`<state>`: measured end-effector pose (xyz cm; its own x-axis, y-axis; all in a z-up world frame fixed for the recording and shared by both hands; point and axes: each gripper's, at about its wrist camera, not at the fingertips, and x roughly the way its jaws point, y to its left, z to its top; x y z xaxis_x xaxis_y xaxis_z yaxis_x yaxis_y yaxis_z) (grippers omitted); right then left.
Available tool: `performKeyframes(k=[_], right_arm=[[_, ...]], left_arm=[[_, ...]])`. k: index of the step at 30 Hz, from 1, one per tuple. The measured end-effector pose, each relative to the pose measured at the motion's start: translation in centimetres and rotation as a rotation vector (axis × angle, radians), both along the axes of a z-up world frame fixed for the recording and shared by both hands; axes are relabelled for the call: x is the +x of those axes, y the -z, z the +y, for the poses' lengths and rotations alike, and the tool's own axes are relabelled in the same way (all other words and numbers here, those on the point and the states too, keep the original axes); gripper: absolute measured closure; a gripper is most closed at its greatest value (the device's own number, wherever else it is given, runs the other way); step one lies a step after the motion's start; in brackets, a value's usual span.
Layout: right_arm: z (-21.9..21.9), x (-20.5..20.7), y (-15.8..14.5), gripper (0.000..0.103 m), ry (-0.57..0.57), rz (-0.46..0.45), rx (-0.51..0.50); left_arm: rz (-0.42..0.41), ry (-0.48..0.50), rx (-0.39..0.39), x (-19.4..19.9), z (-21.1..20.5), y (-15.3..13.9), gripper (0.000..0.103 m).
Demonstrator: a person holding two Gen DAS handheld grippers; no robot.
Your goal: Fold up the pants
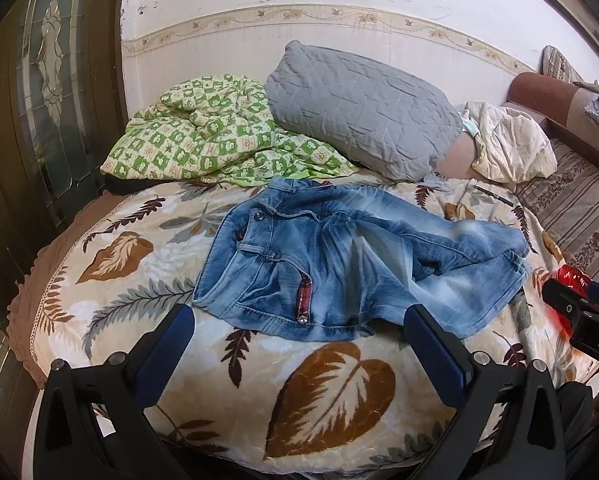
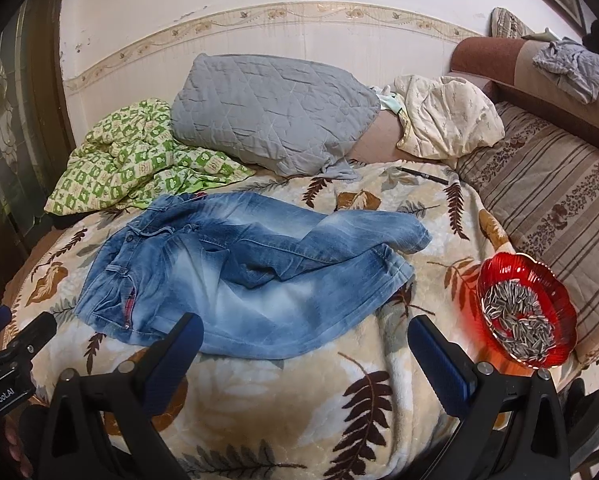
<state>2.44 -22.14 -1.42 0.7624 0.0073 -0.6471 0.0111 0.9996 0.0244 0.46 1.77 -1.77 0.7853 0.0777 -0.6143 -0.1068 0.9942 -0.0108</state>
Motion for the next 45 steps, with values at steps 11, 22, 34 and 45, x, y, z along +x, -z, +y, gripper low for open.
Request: performKeyframes(k=[11, 22, 34, 45], right_arm=[[0.19, -0.17, 0.09, 0.000, -0.006, 0.006, 0.002], [0.27, -0.20, 0.20, 0.000, -0.011, 0.009, 0.002], [0.43, -0.22, 0.29, 0.000, -0.015, 0.012, 0.004], [0.34, -0.20, 0.41, 0.000, -0.015, 0.014, 0.004]], left_arm=[[0.003, 0.014, 0.001, -0.11, 0.20, 0.09, 0.000], [0.008, 0.023, 0.001, -0.15, -0.12, 0.30, 0.000], [0.009, 0.025, 0.001, -0.20, -0.19, 0.40, 0.000], [0.011, 0.025, 0.001, -0.20, -0.24, 0.39, 0.000]])
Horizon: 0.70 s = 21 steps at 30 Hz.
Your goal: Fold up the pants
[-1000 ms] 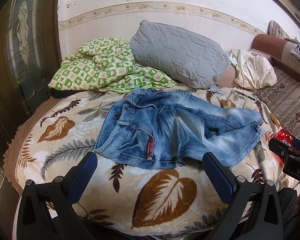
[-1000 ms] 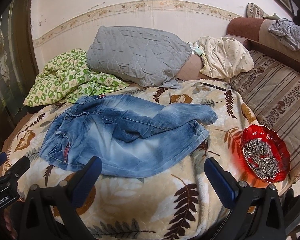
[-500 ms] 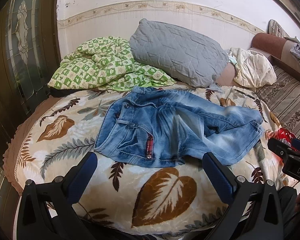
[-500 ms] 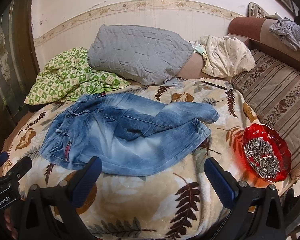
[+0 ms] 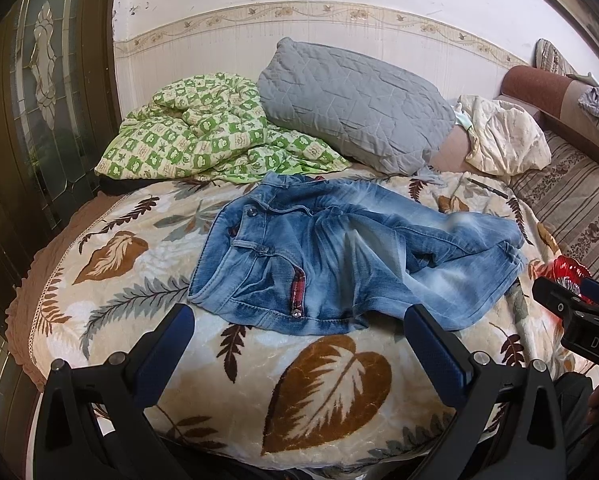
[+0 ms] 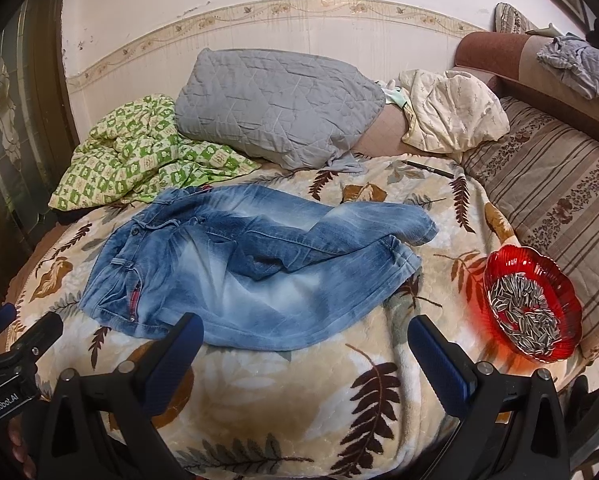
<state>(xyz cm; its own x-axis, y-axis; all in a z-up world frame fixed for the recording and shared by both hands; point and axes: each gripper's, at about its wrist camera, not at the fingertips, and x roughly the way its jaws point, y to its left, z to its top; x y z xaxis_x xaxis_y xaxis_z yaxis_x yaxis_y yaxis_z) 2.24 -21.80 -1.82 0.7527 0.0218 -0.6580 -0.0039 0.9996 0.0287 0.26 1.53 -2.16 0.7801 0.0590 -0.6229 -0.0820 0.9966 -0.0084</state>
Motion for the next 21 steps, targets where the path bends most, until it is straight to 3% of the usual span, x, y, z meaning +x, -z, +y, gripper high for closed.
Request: performKeyframes(k=[15, 21], right_arm=[[-0.6, -0.1, 0.2, 0.000, -0.015, -0.018, 0.030], [-5.2, -1.3, -1.6, 0.000, -0.005, -0.173, 0.136]], left_arm=[[-0.005, 0.034, 0.027, 0.7, -0.6, 0.0, 0.000], [-0.066, 0.245, -0.023, 4.0, -1.6, -2.0, 0.000]])
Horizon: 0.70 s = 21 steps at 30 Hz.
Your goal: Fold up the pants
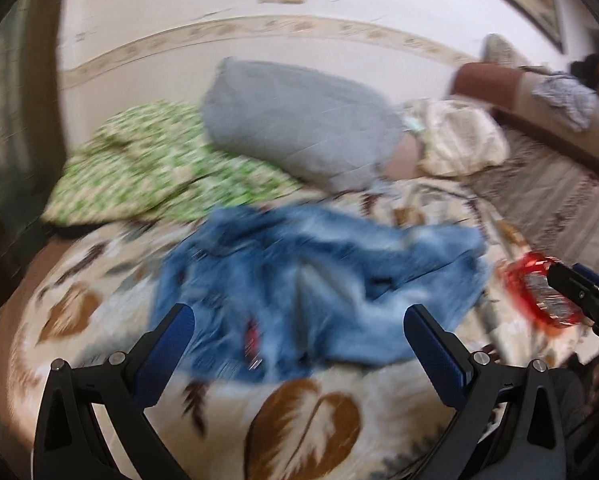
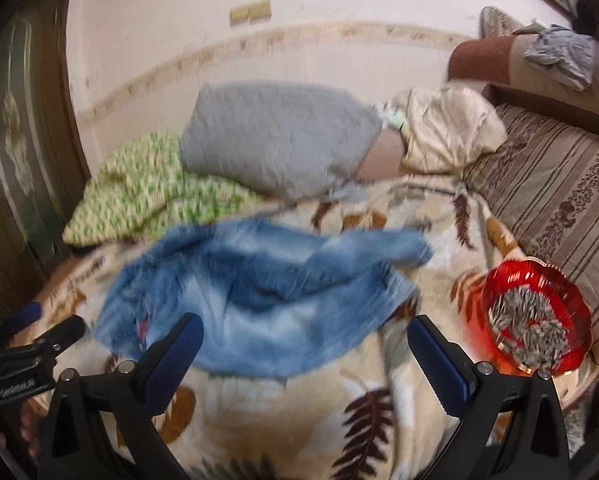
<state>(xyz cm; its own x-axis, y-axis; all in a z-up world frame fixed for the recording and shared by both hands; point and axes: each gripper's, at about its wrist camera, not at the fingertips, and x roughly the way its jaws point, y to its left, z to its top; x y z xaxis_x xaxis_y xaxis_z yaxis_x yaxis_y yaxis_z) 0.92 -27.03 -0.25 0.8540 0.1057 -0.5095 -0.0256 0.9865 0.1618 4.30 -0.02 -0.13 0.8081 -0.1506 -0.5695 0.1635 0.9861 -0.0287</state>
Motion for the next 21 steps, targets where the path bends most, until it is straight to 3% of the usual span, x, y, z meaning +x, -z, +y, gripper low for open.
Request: performKeyframes(k=[3, 6, 8, 14, 21], right_arm=[[-2.9, 0.2, -0.3, 0.000, -0.001, -0.018, 0.051], [-7.1, 2.0, 0.1, 0.000, -0.006, 0.042, 0.140], [-8.9, 3.4, 0.4, 0.000, -0.012, 0.081, 0.143], [-12.0, 9.2, 1.3, 0.000, -0.120, 0.204, 0.078], [-12.5, 16.6, 2.9, 0.003, -0.273, 0.340, -0.087]], left_arm=[[0.011, 0.143, 0.015, 3.1, -1.7, -0.6, 0.000], [0.031, 0.286, 0.092, 6.8, -4.8, -0.7, 0.000], [0.046, 0.375, 0.130, 8.6, -6.8, -0.5, 0.000], [0.121, 0.652, 0.301, 13.3, -12.8, 1.4, 0.000], [0.190, 0.782, 0.519, 16.3, -17.6, 5.9, 0.000]])
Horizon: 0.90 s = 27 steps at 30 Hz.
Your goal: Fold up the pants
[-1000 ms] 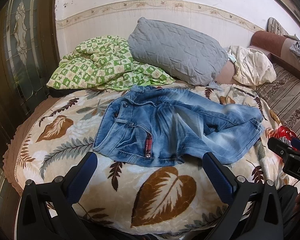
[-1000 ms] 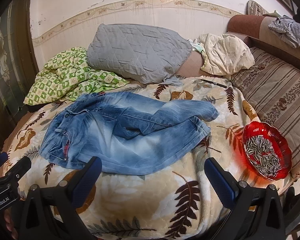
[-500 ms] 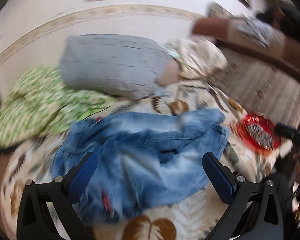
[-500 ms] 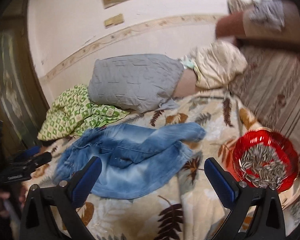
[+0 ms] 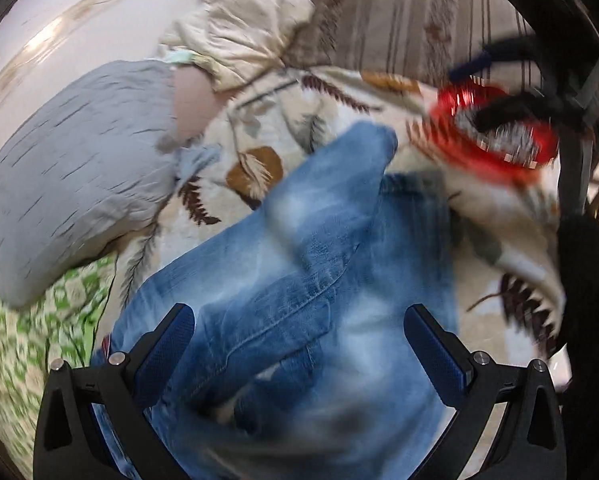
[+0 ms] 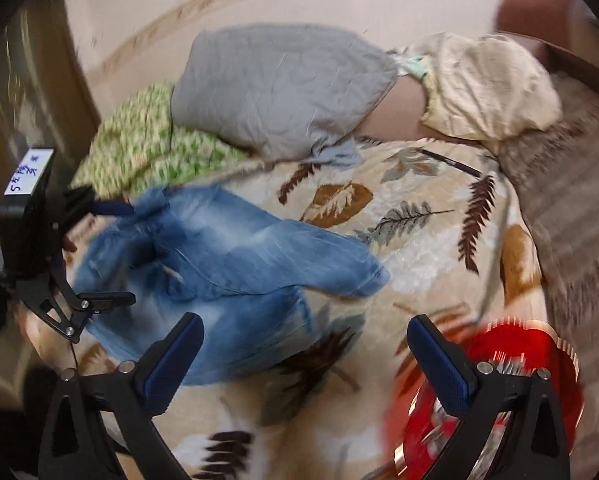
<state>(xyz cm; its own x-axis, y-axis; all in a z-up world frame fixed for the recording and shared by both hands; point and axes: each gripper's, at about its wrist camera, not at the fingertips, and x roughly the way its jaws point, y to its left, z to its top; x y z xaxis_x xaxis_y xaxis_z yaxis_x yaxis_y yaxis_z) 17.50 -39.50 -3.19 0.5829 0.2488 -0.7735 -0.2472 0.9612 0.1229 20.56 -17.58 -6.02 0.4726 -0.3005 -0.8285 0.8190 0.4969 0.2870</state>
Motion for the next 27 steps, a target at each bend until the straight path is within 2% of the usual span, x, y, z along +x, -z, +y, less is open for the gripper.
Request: performKeyframes(k=[2, 4, 6, 9, 11, 12, 13, 14, 15, 16, 19, 22, 24, 27], right_arm=[[-0.6, 2.1, 1.4, 0.010, -0.017, 0.052, -0.017], [-1.4, 4.1, 3.0, 0.021, -0.030, 0.105, -0.005], [-1.6, 5.6, 4.6, 0.026, -0.041, 0.148, -0.001], [-1.3, 7.7, 6.9, 0.031, -0.060, 0.203, 0.003], [-0.9, 8.8, 8.2, 0.040, -0.077, 0.213, 0.007], [-0.8, 9.0, 8.3, 0.056, -0.075, 0.210, 0.004], [-0.7, 9.4, 8.6, 0.076, -0.082, 0.199, 0.015], [-0.5, 9.5, 8.6, 0.077, -0.083, 0.191, 0.027], [-0.4, 9.5, 8.4, 0.080, -0.085, 0.183, 0.034], [-0.2, 9.4, 8.0, 0.084, -0.103, 0.163, 0.041], [0.8, 8.6, 6.0, 0.085, -0.120, 0.100, -0.007], [1.0, 8.3, 3.0, 0.086, -0.114, 0.022, -0.052], [0.7, 8.8, -0.1, 0.086, -0.100, -0.039, -0.063], [0.3, 10.9, -4.0, 0.086, -0.064, -0.069, -0.095]], left_arm=[[-0.003, 0.022, 0.044, 0.7, -0.7, 1.2, 0.000], [-0.008, 0.041, 0.087, 1.5, -1.4, 2.3, 0.000], [-0.012, 0.057, 0.136, 2.4, -1.9, 3.6, 0.000], [-0.007, 0.050, 0.166, 3.8, -2.2, 4.7, 0.000], [-0.003, 0.041, 0.162, 4.9, -2.3, 5.2, 0.000], [-0.002, 0.034, 0.157, 5.4, -2.4, 5.4, 0.001], [0.017, 0.034, 0.145, 5.8, -2.5, 5.5, 0.025], [0.057, 0.043, 0.135, 6.1, -2.6, 5.7, 0.054], [0.147, 0.036, 0.125, 6.6, -2.7, 6.0, 0.093], [0.155, 0.018, 0.125, 6.7, -2.7, 6.0, 0.092], [0.105, 0.020, 0.107, 6.3, -2.5, 5.1, 0.093], [0.048, -0.012, 0.016, 6.5, -1.9, 1.9, 0.092], [0.008, -0.049, -0.063, 7.4, -1.5, -1.1, 0.093], [-0.023, -0.119, -0.155, 9.4, -1.2, -4.0, 0.093]])
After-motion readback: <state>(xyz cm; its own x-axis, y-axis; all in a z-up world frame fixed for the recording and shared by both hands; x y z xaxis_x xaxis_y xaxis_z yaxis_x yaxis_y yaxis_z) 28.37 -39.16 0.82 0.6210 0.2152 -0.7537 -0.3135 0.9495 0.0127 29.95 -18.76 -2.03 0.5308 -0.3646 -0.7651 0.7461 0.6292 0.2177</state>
